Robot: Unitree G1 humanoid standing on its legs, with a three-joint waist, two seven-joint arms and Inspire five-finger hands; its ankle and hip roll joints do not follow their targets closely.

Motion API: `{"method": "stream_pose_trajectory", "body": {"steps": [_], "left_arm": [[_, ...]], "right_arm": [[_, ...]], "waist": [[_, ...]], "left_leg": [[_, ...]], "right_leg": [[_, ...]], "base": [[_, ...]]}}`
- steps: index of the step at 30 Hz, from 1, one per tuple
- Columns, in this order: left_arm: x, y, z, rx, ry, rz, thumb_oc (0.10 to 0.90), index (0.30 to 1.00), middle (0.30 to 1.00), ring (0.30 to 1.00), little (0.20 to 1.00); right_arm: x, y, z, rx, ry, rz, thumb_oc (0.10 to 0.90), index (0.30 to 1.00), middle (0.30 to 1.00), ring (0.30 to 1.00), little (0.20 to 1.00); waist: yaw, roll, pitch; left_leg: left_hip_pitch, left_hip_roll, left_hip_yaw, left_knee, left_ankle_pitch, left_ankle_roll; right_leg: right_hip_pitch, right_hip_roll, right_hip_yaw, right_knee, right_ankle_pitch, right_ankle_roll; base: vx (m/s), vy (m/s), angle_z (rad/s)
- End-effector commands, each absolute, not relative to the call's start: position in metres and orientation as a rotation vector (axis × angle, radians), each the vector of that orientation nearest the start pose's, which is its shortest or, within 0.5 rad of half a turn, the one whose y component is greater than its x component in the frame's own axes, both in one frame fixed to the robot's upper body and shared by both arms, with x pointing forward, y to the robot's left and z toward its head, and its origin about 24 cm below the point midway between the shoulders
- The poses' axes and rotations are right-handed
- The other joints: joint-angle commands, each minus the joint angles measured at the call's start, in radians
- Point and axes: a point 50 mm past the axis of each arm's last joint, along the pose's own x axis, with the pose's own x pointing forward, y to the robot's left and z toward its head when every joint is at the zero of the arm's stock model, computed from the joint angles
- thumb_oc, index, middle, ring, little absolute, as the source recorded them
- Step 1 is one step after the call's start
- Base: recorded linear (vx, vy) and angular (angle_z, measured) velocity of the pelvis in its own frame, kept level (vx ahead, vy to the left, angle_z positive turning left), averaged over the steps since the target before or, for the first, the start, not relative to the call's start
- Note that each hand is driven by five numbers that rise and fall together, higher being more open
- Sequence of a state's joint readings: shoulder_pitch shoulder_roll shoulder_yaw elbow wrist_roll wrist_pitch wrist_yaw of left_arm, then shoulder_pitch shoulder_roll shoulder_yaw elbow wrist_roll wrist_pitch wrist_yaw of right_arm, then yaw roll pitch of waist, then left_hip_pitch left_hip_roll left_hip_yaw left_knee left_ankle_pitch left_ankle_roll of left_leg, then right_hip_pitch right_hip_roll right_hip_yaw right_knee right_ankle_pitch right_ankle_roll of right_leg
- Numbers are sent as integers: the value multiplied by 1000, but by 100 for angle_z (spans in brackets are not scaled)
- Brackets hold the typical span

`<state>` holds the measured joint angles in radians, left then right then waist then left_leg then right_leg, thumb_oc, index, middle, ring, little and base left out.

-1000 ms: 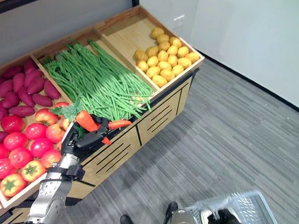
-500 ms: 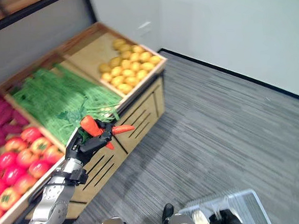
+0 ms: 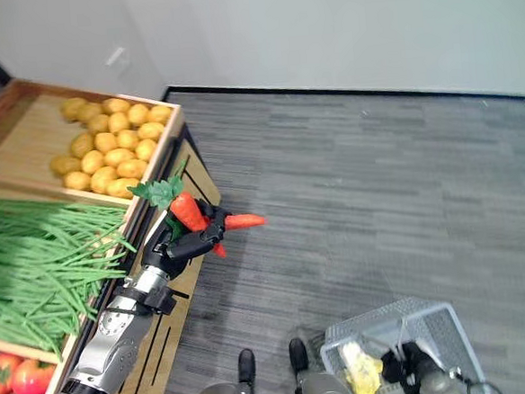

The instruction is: Get the vegetables into the basket

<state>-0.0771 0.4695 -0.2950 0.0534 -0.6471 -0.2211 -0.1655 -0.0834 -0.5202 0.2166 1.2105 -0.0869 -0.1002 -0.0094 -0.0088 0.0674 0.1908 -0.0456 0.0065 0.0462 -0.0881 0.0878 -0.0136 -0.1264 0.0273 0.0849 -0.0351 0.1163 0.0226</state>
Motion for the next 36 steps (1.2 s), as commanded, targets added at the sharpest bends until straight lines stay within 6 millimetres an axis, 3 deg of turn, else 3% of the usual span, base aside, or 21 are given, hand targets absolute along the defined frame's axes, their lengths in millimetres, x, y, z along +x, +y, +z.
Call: {"method": "stream_pose_trajectory", "body": {"steps": [1, 4, 6, 8, 9, 11, 12, 13, 15, 16, 20, 26, 36], "left_arm": [[258, 168, 117, -135, -371, -489, 400, 300, 300, 300, 300], [256, 167, 117, -121, -367, -510, 400, 300, 300, 300, 300], [253, 167, 119, -91, -362, -546, 400, 300, 300, 300, 300], [252, 166, 119, -87, -360, -556, 400, 300, 300, 300, 300], [251, 166, 121, -57, -359, -580, 400, 300, 300, 300, 300], [251, 166, 121, -57, -359, -580, 400, 300, 300, 300, 300], [250, 167, 122, -38, -354, -595, 400, 300, 300, 300, 300], [250, 167, 122, -38, -354, -595, 400, 300, 300, 300, 300], [249, 168, 123, -18, -352, -607, 400, 300, 300, 300, 300], [248, 166, 124, -4, -351, -626, 400, 300, 300, 300, 300], [249, 158, 127, -2, -359, -668, 400, 300, 300, 300, 300], [249, 146, 131, 2, -371, -729, 400, 300, 300, 300, 300], [251, 117, 144, -17, -428, -822, 400, 300, 300, 300, 300]], "right_arm": [[162, -347, -86, -833, 950, -36, 400, 300, 300, 300, 300], [169, -357, -76, -885, 933, -33, 400, 300, 300, 300, 300], [189, -370, -53, -957, 866, -40, 400, 300, 300, 300, 300], [196, -373, -45, -976, 844, -45, 400, 300, 300, 300, 300], [220, -374, -22, -1028, 742, -4, 400, 300, 300, 300, 300], [220, -374, -22, -1029, 742, -4, 400, 300, 300, 300, 300], [241, -368, 3, -1080, 624, 56, 400, 300, 300, 300, 300], [241, -368, 3, -1080, 625, 56, 400, 300, 300, 300, 300], [259, -357, 29, -1120, 493, 124, 400, 300, 300, 300, 300], [273, -346, 52, -1156, 398, 189, 400, 300, 300, 300, 300], [295, -330, 79, -1180, 284, 240, 400, 300, 300, 300, 300], [316, -310, 96, -1202, 208, 281, 400, 300, 300, 300, 300], [350, -286, 106, -1193, 159, 216, 400, 300, 300, 300, 300]], "waist": [[42, -109, -50], [42, -116, -59], [44, -125, -70], [46, -127, -73], [46, -134, -77], [46, -133, -77], [44, -138, -76], [44, -138, -76], [41, -139, -75], [40, -139, -75], [44, -134, -79], [47, -127, -96], [55, -119, -118]], "left_leg": [[-30, -11, 4, 1, -36, -31], [-29, -13, 1, 1, -38, -31], [-30, -10, 2, 1, -41, -35], [-30, -8, 3, 1, -40, -36], [-29, 0, 1, 1, -36, -41], [-28, 0, 0, 1, -36, -41], [-27, 6, 0, 1, -36, -46], [-26, 6, 0, 1, -36, -46], [-24, 12, 2, 1, -35, -50], [-22, 18, 5, 1, -34, -54], [-17, 26, 3, 1, -32, -59], [3, 32, -4, 1, -39, -61], [19, 34, -16, 1, -47, -59]], "right_leg": [[14, -247, -41, 8, 0, 178], [21, -252, -47, -9, 4, 176], [24, -253, -51, -34, 17, 178], [25, -251, -51, -39, 18, 178], [27, -244, -54, -44, 16, 173], [27, -244, -54, -44, 16, 173], [30, -240, -53, -48, 17, 171], [31, -240, -53, -48, 17, 171], [31, -235, -53, -51, 19, 170], [31, -231, -54, -52, 18, 171], [37, -226, -57, -52, 14, 169], [60, -219, -63, -52, 2, 164], [84, -216, -71, -52, -11, 157]], "base": [[0, 0, 0], [20, 5, -1], [27, -25, 11], [18, -26, 0], [35, -52, 0], [16, -21, 0], [0, 0, 0], [24, -39, -2], [13, -19, -1], [25, -32, -4], [30, -24, -1], [49, -11, 1], [39, -4, 3]]}}
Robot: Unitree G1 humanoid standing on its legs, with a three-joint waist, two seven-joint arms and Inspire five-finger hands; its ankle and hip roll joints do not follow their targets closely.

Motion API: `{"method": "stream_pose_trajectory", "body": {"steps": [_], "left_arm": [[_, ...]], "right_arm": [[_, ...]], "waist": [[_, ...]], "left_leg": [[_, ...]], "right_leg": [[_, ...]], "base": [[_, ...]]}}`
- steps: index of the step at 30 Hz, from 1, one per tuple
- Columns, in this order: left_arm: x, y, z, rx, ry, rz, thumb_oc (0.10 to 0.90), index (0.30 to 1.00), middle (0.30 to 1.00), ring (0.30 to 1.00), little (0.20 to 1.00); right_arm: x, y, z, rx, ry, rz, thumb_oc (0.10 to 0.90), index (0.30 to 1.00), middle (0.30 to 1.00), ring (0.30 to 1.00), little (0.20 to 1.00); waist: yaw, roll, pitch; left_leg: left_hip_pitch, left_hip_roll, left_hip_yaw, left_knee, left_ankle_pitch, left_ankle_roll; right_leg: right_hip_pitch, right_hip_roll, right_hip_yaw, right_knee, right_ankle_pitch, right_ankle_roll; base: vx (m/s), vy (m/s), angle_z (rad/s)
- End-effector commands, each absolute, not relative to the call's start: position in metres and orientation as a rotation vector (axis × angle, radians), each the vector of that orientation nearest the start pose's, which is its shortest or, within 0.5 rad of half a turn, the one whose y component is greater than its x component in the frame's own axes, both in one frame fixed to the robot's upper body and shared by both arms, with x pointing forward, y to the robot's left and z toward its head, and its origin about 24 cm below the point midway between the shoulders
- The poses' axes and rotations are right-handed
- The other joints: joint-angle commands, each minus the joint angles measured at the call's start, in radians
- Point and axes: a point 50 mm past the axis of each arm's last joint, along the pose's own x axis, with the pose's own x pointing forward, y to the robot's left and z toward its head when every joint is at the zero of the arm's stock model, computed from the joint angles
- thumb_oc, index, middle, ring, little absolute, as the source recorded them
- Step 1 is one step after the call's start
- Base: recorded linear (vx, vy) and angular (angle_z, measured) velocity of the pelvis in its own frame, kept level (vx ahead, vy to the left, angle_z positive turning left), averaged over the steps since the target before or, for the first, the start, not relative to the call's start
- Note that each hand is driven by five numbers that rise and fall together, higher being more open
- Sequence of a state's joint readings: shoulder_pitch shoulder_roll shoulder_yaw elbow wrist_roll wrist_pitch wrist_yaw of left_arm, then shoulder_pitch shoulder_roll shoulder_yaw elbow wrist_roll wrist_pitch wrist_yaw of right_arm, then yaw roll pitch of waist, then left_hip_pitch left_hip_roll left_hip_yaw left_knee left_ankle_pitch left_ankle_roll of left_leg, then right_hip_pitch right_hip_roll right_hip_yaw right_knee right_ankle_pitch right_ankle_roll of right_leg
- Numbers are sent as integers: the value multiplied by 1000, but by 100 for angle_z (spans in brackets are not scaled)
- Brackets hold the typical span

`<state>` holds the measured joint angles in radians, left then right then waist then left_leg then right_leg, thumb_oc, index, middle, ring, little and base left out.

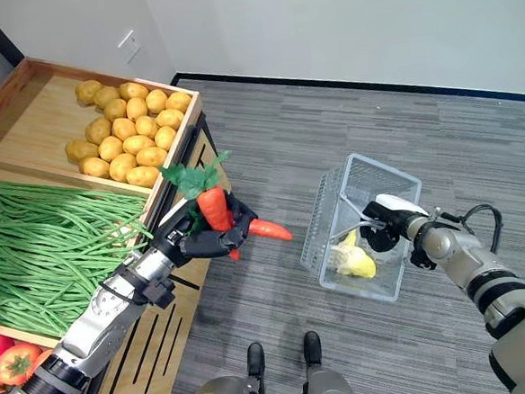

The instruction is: Get the vegetables into the basket

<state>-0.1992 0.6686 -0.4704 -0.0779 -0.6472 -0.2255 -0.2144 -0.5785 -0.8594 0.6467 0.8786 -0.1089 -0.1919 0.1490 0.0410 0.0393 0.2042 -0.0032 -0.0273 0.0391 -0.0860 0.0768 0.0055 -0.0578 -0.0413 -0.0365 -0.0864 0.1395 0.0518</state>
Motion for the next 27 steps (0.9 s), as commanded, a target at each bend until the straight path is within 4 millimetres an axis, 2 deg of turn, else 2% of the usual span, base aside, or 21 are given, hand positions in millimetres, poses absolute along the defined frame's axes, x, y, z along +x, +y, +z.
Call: {"method": "stream_pose_trajectory", "body": {"steps": [1, 2, 3, 4, 6, 9, 16, 20, 21, 27], "left_arm": [[251, 108, 147, -28, -440, -854, 400, 300, 300, 300, 300], [251, 108, 147, -28, -440, -854, 400, 300, 300, 300, 300], [250, 103, 152, -16, -463, -873, 400, 300, 300, 300, 300], [251, 103, 152, -16, -463, -873, 400, 300, 300, 300, 300], [252, 99, 156, -1, -489, -874, 400, 300, 300, 300, 300], [254, 95, 158, 28, -504, -866, 400, 300, 300, 300, 300], [255, 85, 172, 93, -573, -898, 400, 300, 300, 300, 300], [257, 81, 176, 106, -588, -894, 400, 300, 300, 300, 300], [257, 78, 178, 109, -598, -895, 400, 300, 300, 300, 300], [258, 73, 182, 109, -615, -901, 400, 300, 300, 300, 300]], "right_arm": [[357, -285, 111, -1198, 153, 186, 400, 300, 300, 300, 300], [357, -285, 111, -1198, 153, 186, 400, 300, 300, 300, 300], [366, -276, 125, -1204, 102, 171, 400, 300, 300, 300, 300], [366, -276, 125, -1204, 102, 171, 400, 300, 300, 300, 300], [375, -265, 138, -1175, 48, 150, 400, 300, 300, 300, 300], [382, -253, 146, -1108, 10, 143, 400, 300, 300, 300, 300], [398, -215, 180, -976, -102, 185, 400, 300, 300, 300, 300], [404, -199, 196, -985, -154, 200, 400, 300, 300, 300, 300], [407, -189, 206, -989, -186, 209, 400, 300, 300, 300, 300], [412, -171, 224, -1008, -243, 215, 400, 300, 300, 300, 300]], "waist": [[7, -92, -130], [7, -92, -130], [9, -92, -127], [9, -92, -127], [10, -91, -119], [10, -93, -113], [0, -100, -92], [-6, -102, -83], [-8, -103, -78], [-10, -105, -70]], "left_leg": [[-25, 68, -12, -1, -35, -78], [-25, 68, -12, -1, -35, -78], [-28, 69, -12, -1, -35, -78], [-28, 69, -12, -1, -34, -78], [-35, 68, -12, -1, -32, -78], [-41, 69, -12, -1, -31, -76], [-56, 71, -7, -1, -27, -74], [-63, 73, -3, -1, -25, -74], [-69, 73, -2, -1, -22, -74], [-79, 74, -3, -1, -17, -73]], "right_leg": [[15, -146, 52, -1, -34, 126], [15, -146, 52, -1, -34, 126], [13, -146, 52, -1, -33, 125], [13, -146, 52, -1, -33, 125], [7, -144, 54, -1, -31, 124], [0, -142, 57, -1, -29, 122], [-24, -138, 70, -1, -20, 120], [-35, -136, 78, 0, -16, 119], [-44, -135, 81, 1, -13, 118], [-57, -134, 86, 5, -11, 117]], "base": [[0, 0, 0], [0, 0, 0], [0, 0, 0], [0, 0, 0], [0, 0, 0], [-6, 0, -1], [0, 0, 0], [-21, 8, -3], [-30, 4, -4], [-13, 2, -3]]}}
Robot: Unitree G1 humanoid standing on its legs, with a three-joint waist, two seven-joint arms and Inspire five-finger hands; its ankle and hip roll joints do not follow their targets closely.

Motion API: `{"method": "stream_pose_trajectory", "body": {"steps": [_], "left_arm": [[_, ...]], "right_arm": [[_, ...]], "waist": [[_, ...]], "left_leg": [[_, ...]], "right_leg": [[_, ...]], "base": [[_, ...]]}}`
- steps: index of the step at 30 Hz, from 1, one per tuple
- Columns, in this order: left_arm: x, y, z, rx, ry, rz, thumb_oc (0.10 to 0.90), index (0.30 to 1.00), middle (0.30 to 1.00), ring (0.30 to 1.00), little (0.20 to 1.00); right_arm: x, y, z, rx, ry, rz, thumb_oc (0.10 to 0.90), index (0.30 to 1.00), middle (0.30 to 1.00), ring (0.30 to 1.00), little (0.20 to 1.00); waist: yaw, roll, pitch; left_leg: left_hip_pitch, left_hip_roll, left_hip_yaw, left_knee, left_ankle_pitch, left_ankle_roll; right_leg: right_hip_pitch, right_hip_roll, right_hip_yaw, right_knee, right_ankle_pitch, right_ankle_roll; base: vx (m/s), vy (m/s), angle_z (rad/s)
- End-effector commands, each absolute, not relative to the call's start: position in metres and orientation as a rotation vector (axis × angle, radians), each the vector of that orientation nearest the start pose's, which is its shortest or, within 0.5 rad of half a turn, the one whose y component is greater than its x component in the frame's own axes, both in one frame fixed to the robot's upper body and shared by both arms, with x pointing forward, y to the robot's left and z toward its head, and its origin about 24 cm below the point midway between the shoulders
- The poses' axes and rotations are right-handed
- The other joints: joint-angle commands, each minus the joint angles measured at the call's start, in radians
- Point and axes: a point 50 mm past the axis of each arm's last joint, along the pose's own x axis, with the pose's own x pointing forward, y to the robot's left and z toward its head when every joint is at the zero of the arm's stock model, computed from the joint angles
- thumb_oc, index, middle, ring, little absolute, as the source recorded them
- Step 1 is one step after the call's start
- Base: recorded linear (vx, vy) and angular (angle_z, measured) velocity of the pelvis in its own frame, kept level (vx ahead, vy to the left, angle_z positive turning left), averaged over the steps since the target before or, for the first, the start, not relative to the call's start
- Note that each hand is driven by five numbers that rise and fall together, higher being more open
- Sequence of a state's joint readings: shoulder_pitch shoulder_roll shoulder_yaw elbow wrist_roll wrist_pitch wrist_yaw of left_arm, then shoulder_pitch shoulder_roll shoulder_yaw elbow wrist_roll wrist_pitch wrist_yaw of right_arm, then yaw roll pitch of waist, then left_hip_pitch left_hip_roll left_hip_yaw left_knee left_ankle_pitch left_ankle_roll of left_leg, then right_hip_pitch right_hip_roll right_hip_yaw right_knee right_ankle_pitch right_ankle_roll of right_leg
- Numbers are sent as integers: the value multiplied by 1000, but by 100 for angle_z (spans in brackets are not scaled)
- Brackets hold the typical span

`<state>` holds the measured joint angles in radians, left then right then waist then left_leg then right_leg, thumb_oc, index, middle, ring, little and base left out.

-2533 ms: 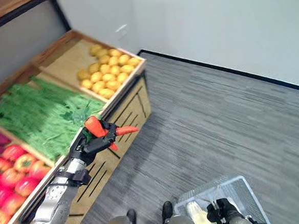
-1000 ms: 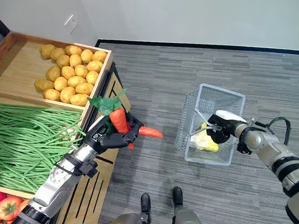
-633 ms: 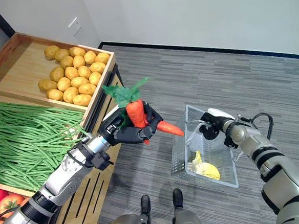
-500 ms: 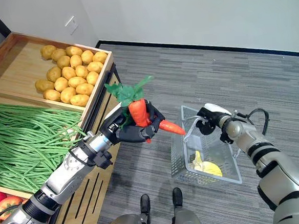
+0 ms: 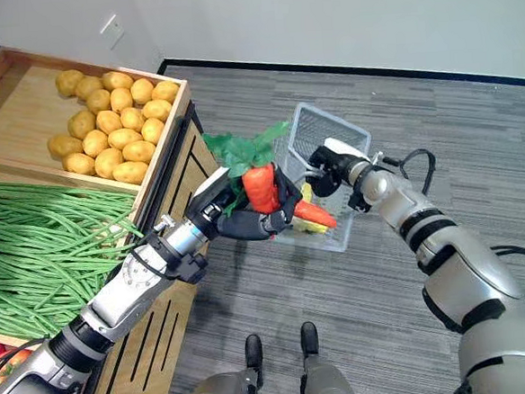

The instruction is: Get the vegetables into the basket

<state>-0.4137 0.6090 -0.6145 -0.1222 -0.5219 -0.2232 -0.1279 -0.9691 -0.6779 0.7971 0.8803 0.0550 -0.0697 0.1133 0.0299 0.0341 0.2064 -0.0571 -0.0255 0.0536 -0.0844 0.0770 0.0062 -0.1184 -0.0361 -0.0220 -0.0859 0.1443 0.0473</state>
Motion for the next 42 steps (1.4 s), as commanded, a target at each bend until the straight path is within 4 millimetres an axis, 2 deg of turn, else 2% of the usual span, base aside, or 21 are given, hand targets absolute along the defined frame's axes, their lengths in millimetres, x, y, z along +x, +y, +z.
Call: {"method": "stream_pose_trajectory", "body": {"steps": [1, 7, 18, 21, 24, 25, 27, 32, 35, 37, 42], "left_arm": [[258, 72, 181, 111, -610, -903, 400, 300, 300, 300, 300], [253, 66, 169, 121, -551, -966, 400, 300, 300, 300, 300], [255, 63, 148, 238, -476, -1006, 400, 300, 300, 300, 300], [255, 62, 149, 301, -504, -1000, 400, 300, 300, 300, 300], [258, 57, 153, 474, -589, -993, 400, 300, 300, 300, 300], [258, 56, 153, 475, -590, -993, 400, 300, 300, 300, 300], [259, 47, 156, 558, -640, -1003, 400, 300, 300, 300, 300], [260, 36, 161, 574, -687, -1007, 400, 300, 300, 300, 300], [264, 22, 165, 586, -727, -979, 400, 300, 300, 300, 300], [266, 19, 166, 586, -733, -969, 400, 300, 300, 300, 300], [274, 15, 153, 620, -694, -925, 400, 300, 300, 300, 300]], "right_arm": [[413, -165, 232, -1034, -267, 214, 400, 300, 300, 300, 300], [417, -162, 248, -1073, -304, 162, 400, 300, 300, 300, 300], [415, -142, 251, -1046, -334, 229, 400, 300, 300, 300, 300], [415, -140, 251, -1031, -333, 234, 400, 300, 300, 300, 300], [415, -136, 252, -1006, -341, 244, 400, 300, 300, 300, 300], [415, -136, 252, -1006, -341, 244, 400, 300, 300, 300, 300], [414, -130, 253, -997, -352, 257, 400, 300, 300, 300, 300], [414, -125, 252, -997, -358, 268, 400, 300, 300, 300, 300], [414, -113, 253, -976, -370, 283, 400, 300, 300, 300, 300], [414, -110, 253, -972, -375, 284, 400, 300, 300, 300, 300], [412, -98, 260, -943, -411, 295, 400, 300, 300, 300, 300]], "waist": [[1, -101, -72], [3, -101, -76], [-6, -103, -76], [-7, -105, -77], [-12, -107, -79], [-12, -107, -79], [-17, -109, -80], [-23, -110, -80], [-31, -112, -78], [-32, -112, -77], [-38, -114, -75]], "left_leg": [[-26, 71, -18, -3, -17, -73], [-25, 72, -18, -3, -19, -71], [-22, 76, -14, -3, -20, -72], [-20, 76, -14, -3, -22, -71], [-18, 77, -14, -3, -24, -70], [-18, 77, -14, -3, -24, -70], [-18, 78, -12, -3, -26, -70], [-18, 78, -12, -3, -27, -69], [-20, 80, -7, -3, -26, -70], [-20, 81, -6, -3, -25, -71], [-22, 87, -1, -3, -25, -72]], "right_leg": [[1, -138, 73, 6, -15, 122], [1, -138, 74, 6, -17, 120], [-2, -132, 82, 7, -20, 117], [-1, -132, 82, 7, -20, 117], [2, -132, 80, 7, -23, 118], [2, -132, 80, 7, -23, 118], [3, -132, 81, 7, -24, 119], [3, -132, 81, 8, -24, 120], [-3, -130, 86, 8, -22, 123], [-6, -129, 89, 8, -21, 122], [-10, -124, 95, 8, -19, 119]], "base": [[-1, -3, -4], [5, 1, -3], [0, 0, 0], [0, 0, 0], [0, 0, 0], [0, 0, 0], [0, 0, 0], [0, 0, 0], [0, 0, 0], [0, 0, 0], [0, 0, 0]]}}
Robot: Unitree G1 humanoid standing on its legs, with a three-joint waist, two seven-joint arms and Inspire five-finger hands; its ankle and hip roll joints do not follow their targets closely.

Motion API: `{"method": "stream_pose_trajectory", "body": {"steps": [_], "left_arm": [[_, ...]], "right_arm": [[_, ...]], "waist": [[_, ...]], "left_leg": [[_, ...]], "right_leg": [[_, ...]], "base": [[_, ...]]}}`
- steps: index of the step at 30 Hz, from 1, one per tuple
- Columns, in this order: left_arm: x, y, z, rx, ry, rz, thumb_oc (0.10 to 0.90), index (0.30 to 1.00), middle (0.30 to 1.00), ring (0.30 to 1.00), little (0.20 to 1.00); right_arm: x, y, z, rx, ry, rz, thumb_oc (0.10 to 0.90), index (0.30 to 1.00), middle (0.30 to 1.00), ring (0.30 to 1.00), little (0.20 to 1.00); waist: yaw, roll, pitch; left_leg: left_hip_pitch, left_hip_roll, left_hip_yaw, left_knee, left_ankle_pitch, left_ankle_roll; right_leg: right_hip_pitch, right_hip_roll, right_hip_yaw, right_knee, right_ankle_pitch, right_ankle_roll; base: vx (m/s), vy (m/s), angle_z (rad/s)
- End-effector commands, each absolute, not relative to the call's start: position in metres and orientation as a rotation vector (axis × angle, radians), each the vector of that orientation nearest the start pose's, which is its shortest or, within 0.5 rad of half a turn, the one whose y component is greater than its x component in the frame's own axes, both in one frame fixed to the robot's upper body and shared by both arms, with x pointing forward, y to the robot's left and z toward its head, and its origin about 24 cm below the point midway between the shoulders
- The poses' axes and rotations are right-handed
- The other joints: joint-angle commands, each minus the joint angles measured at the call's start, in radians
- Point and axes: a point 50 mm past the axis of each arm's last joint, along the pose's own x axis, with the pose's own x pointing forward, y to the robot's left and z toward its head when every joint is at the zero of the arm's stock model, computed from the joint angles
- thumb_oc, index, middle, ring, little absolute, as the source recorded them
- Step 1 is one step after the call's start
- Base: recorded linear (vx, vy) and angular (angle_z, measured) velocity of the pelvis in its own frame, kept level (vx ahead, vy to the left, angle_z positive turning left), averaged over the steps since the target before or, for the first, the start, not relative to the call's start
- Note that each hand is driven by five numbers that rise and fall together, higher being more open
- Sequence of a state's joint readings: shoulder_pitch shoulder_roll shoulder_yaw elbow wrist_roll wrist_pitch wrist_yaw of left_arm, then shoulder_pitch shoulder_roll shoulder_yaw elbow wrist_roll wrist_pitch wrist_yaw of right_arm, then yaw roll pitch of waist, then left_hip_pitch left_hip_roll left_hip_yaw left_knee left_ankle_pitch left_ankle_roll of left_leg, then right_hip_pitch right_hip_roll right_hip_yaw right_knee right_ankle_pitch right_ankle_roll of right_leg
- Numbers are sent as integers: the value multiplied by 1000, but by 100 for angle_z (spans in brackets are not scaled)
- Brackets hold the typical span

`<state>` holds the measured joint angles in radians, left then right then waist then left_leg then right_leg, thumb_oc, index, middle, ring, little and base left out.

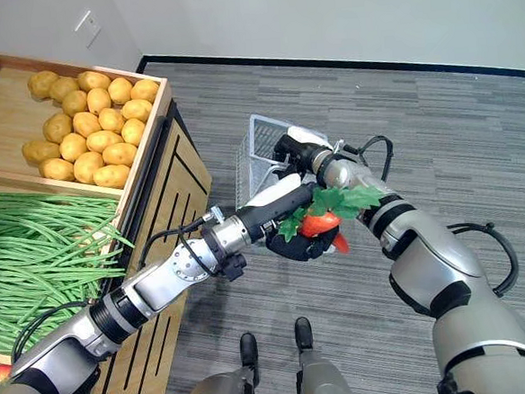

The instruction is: Get the vegetables into the basket

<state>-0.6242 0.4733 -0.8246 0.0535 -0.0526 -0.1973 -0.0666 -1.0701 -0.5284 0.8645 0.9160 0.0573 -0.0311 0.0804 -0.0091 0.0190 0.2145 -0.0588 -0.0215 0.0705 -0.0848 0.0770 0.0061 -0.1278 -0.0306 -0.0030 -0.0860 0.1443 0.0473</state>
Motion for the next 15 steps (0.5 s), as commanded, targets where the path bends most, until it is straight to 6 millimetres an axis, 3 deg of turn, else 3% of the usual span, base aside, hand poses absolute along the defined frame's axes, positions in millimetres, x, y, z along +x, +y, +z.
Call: {"method": "stream_pose_trajectory", "body": {"steps": [1, 11, 15], "left_arm": [[274, 15, 149, 643, -687, -926, 400, 300, 300, 300, 300], [286, 20, 111, 836, -594, -896, 400, 300, 300, 300, 300], [301, 25, 93, 984, -555, -828, 400, 300, 300, 300, 300]], "right_arm": [[412, -97, 263, -939, -418, 295, 400, 300, 300, 300, 300], [408, -85, 272, -893, -465, 314, 400, 300, 300, 300, 300], [404, -74, 275, -855, -501, 347, 400, 300, 300, 300, 300]], "waist": [[-1, -99, -83], [-9, -108, -90], [-20, -115, -89]], "left_leg": [[-20, 84, -16, -2, -25, -72], [-23, 86, -7, -2, -26, -73], [-26, 91, -2, -2, -26, -75]], "right_leg": [[-1, -129, 77, 8, -19, 119], [-7, -127, 83, 8, -17, 118], [-13, -123, 87, 9, -16, 117]], "base": [[0, 0, 0], [-5, -4, -2], [-4, -4, -7]]}}
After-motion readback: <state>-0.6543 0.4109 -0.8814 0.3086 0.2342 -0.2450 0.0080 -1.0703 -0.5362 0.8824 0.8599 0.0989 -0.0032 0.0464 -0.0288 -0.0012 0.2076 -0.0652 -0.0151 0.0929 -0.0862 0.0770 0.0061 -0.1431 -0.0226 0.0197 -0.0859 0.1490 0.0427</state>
